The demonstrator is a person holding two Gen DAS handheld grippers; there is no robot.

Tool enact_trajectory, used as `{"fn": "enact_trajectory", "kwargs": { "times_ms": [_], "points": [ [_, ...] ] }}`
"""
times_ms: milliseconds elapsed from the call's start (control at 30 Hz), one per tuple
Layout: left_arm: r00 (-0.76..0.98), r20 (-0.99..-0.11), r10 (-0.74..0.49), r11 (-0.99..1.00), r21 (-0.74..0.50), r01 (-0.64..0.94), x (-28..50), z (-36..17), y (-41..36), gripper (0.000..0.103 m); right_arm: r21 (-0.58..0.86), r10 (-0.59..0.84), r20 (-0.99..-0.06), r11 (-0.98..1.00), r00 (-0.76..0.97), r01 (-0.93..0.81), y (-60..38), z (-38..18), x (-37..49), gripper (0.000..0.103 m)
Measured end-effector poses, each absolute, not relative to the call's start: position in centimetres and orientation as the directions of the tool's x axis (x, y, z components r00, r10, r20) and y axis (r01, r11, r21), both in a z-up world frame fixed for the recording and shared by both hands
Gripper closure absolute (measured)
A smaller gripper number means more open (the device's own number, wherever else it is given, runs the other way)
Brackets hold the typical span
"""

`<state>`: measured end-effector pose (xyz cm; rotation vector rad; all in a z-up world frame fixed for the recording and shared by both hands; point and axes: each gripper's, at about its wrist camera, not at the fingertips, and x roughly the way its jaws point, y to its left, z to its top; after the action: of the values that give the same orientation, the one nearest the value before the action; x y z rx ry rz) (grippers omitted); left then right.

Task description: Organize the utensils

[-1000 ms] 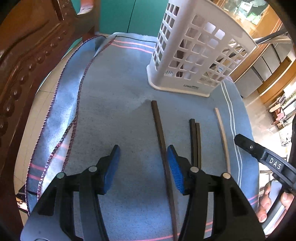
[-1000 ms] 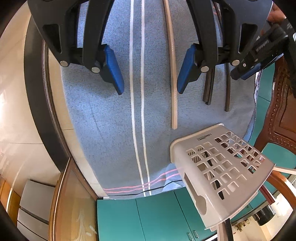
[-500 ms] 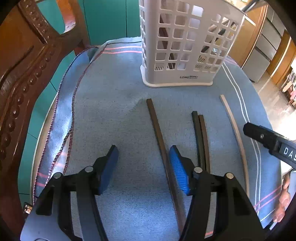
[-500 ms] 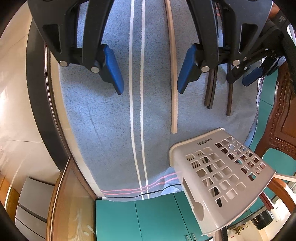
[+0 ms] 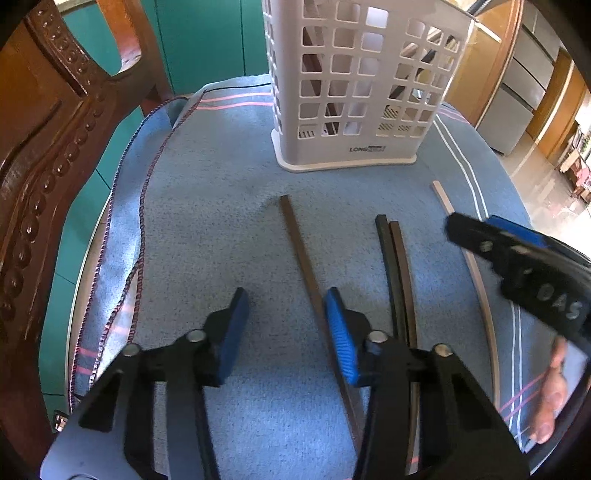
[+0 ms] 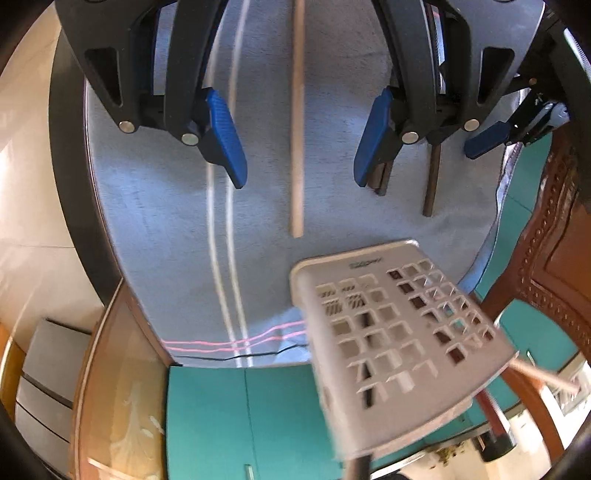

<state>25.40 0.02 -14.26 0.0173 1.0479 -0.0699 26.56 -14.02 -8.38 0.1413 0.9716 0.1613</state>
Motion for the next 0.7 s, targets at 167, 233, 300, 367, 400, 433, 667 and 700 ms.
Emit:
{"fn": "enact_trajectory", "kwargs": {
  "times_ms": [167,233,300,367,400,433,667,700],
  "points": [
    [0.496,-0.866,-0.059,0.995,-0.012,0.098,24.9,-14.1,0.1,0.079,0.157,0.186,-0.830,0.983,0.527,-0.100,-12.5,-9.2,27.1,0.044],
    [0.497,-0.866,-0.063,0.993,-0.007,0.114,24.9,-14.1,0.2,0.084,0.151,0.177,-0.839,0.984,0.514,-0.092,-12.4,-9.5,27.4,0.044],
    [0.498,-0.865,-0.064,0.991,0.006,0.136,24.8,-14.0,0.0,0.086,0.158,0.177,-0.846,0.984,0.502,-0.080,-12.4,-9.8,27.7,0.044],
    [0.493,-0.868,-0.067,0.988,0.010,0.152,24.6,-14.0,-0.1,0.087,0.159,0.176,-0.847,0.984,0.502,-0.076,-12.5,-9.9,27.9,0.044],
    [0.489,-0.869,-0.070,0.988,0.008,0.155,24.6,-14.0,-0.1,0.087,0.150,0.168,-0.849,0.986,0.502,-0.076,-12.4,-9.9,27.9,0.044],
    [0.486,-0.871,-0.073,0.988,0.004,0.156,24.5,-14.0,-0.1,0.087,0.145,0.163,-0.849,0.987,0.502,-0.076,-12.4,-9.9,27.9,0.044],
    [0.486,-0.871,-0.068,0.990,0.003,0.144,24.4,-13.9,-0.1,0.087,0.053,0.088,-0.855,0.995,0.511,-0.082,-12.0,-10.2,27.8,0.089],
    [0.487,-0.871,-0.065,0.990,0.006,0.144,24.4,-13.9,-0.2,0.087,0.054,0.089,-0.856,0.995,0.509,-0.083,-12.0,-10.3,27.7,0.093]
  ]
}}
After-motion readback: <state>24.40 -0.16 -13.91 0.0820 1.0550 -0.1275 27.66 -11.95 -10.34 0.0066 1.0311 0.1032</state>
